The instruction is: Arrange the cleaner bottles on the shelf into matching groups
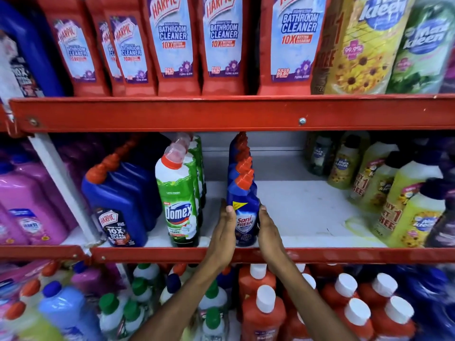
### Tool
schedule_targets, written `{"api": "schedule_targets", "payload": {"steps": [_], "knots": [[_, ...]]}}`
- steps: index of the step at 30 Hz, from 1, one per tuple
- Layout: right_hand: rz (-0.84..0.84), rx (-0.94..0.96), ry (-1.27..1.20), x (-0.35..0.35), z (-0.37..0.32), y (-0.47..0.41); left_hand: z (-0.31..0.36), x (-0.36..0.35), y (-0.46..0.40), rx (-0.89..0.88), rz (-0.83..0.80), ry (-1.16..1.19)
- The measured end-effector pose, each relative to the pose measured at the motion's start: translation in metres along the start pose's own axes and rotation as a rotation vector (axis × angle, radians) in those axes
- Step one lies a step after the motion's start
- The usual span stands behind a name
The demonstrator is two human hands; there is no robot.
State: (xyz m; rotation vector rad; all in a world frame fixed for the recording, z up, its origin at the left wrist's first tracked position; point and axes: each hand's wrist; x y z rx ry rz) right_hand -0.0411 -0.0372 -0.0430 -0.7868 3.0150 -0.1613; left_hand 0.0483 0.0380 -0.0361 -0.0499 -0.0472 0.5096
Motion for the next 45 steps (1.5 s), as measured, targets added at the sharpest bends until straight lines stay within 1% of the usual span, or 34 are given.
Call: {"api": "schedule_targets", "payload": {"steps": [8, 12, 14, 15, 17, 18, 19, 20, 22, 24, 25, 26, 29, 31, 33, 36, 40, 43, 45], "knots": [[0.062, 0.008, -0.01, -0.004, -0.003, 0.002, -0.004, 0.002, -0.003, -0.004, 0.002, -0.034], [0.14, 0.013, -0.038, -0.006, -0.007, 0.004, -0.002, 0.006, -0.003, 0.036, -0.026, -0.085], [0.255, 0.097, -0.077, -0.009, -0.012, 0.011, 0.009, 0.01, 0.012, -0.002, -0.018, -0.196], [0.345, 0.178, -0.086, -0.011, -0.016, 0.018, 0.013, 0.013, 0.022, -0.049, 0.011, -0.252], [0.534, 0.359, -0.085, -0.016, -0.027, 0.037, 0.014, 0.026, 0.044, -0.211, 0.094, -0.315], [0.607, 0.452, -0.075, -0.02, -0.033, 0.045, 0.013, 0.035, 0.054, -0.3, 0.141, -0.329], [0.646, 0.533, -0.06, -0.024, -0.037, 0.052, 0.011, 0.046, 0.061, -0.38, 0.196, -0.339], [0.64, 0.599, -0.045, -0.03, -0.042, 0.059, 0.008, 0.058, 0.066, -0.463, 0.271, -0.346], [0.528, 0.667, 0.0, -0.047, -0.044, 0.066, 0.007, 0.079, 0.069, -0.597, 0.453, -0.312], [0.34, 0.604, 0.046, -0.07, -0.039, 0.066, 0.01, 0.091, 0.066, -0.631, 0.568, -0.231], [0.249, 0.544, 0.067, -0.082, -0.036, 0.064, 0.008, 0.097, 0.06, -0.597, 0.592, -0.188], [0.175, 0.477, 0.082, -0.095, -0.031, 0.061, 0.005, 0.102, 0.054, -0.52, 0.585, -0.145], [0.039, 0.283, 0.113, -0.119, -0.021, 0.046, 0.0, 0.118, 0.036, -0.246, 0.444, -0.097], [-0.015, 0.199, 0.126, -0.129, -0.017, 0.037, -0.004, 0.123, 0.027, -0.153, 0.32, -0.109], [-0.013, 0.176, 0.147, -0.136, -0.013, 0.032, -0.001, 0.125, 0.024, -0.141, 0.234, -0.13], [0.015, 0.174, 0.145, -0.14, -0.01, 0.029, -0.004, 0.127, 0.021, -0.139, 0.181, -0.171], [0.066, 0.179, 0.195, -0.142, -0.009, 0.031, -0.012, 0.128, 0.018, -0.15, 0.165, -0.223], [0.073, 0.186, 0.21, -0.142, -0.008, 0.029, -0.01, 0.13, 0.019, -0.186, 0.134, -0.23], [0.132, 0.18, 0.198, -0.145, -0.01, 0.031, -0.01, 0.132, 0.018, -0.202, 0.12, -0.229]]}}
Point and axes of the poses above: each hand's wrist, its own y-axis away from the middle knuckle, its own x-axis out of the back of the hand, z = x × y, and after that the axes turned 3 degrees about x, right-handed
